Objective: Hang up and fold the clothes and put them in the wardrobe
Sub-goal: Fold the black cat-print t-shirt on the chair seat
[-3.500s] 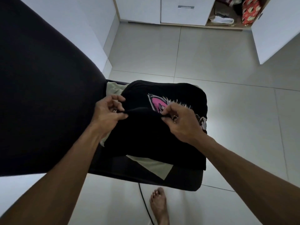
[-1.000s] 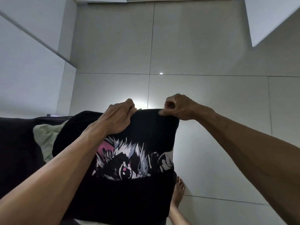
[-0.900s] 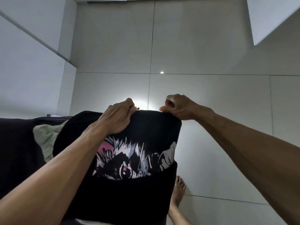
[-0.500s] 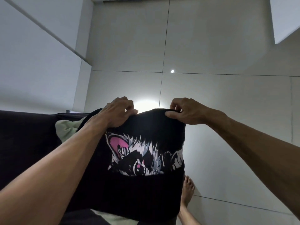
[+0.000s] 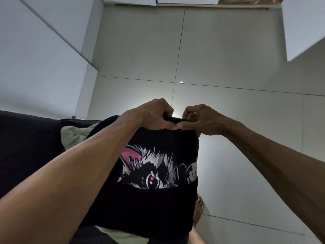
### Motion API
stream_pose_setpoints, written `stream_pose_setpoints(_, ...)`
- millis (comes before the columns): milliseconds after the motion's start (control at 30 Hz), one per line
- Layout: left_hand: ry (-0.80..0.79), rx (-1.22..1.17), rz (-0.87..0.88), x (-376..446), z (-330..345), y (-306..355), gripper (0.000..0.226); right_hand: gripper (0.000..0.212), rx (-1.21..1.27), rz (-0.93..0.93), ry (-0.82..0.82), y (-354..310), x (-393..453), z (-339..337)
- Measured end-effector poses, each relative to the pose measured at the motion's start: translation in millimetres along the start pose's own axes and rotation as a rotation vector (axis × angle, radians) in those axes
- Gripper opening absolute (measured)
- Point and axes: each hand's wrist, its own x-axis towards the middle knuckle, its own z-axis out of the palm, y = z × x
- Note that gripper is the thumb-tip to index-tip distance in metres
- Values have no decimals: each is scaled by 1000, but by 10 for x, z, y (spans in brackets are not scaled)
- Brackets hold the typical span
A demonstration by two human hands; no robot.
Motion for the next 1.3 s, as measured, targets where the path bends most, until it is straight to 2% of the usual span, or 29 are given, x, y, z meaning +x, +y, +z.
stream_pose_setpoints(100,-44,259,-49,-152,-173,-59,40,22,-151,64,-85,98,-61,-15)
stream_pose_setpoints(200,27,567,-111,-266,-343,-88,37,18,-231,55,42,171,-169,8)
stream_pose_setpoints(300,-14,767,-224,-377,-385,-12,54,20,-325,122,56,211,-350,81)
stream_pose_setpoints(367,-27,855,-289,-489,-374,44,55,16,-414,165,208,236,-480,173)
stream_pose_setpoints(467,-16,948,-373,-696,-374,114,46,9,-638,140,488,290,-705,344)
stream_pose_setpoints(633,8,902,-376,-1222,-170,162,32,12,-699,128,744,384,-1164,908)
stream_pose_setpoints(700,27,843,-358,-1522,9,189,34,15,-651,146,779,346,-1344,1228)
stream_pose_setpoints(867,86,800,-297,-2125,615,36,42,28,-623,183,777,301,-1672,1952)
stream_pose_setpoints(1033,124,771,-257,-2332,1160,-172,41,33,-679,229,711,428,-1672,2201)
stream_pose_setpoints(1167,202,741,-321,-2360,1469,-220,35,31,-717,310,677,462,-1648,2193)
stream_pose_setpoints(1300,169,627,-434,-2475,1717,-190,37,49,-730,304,642,297,-1727,2258)
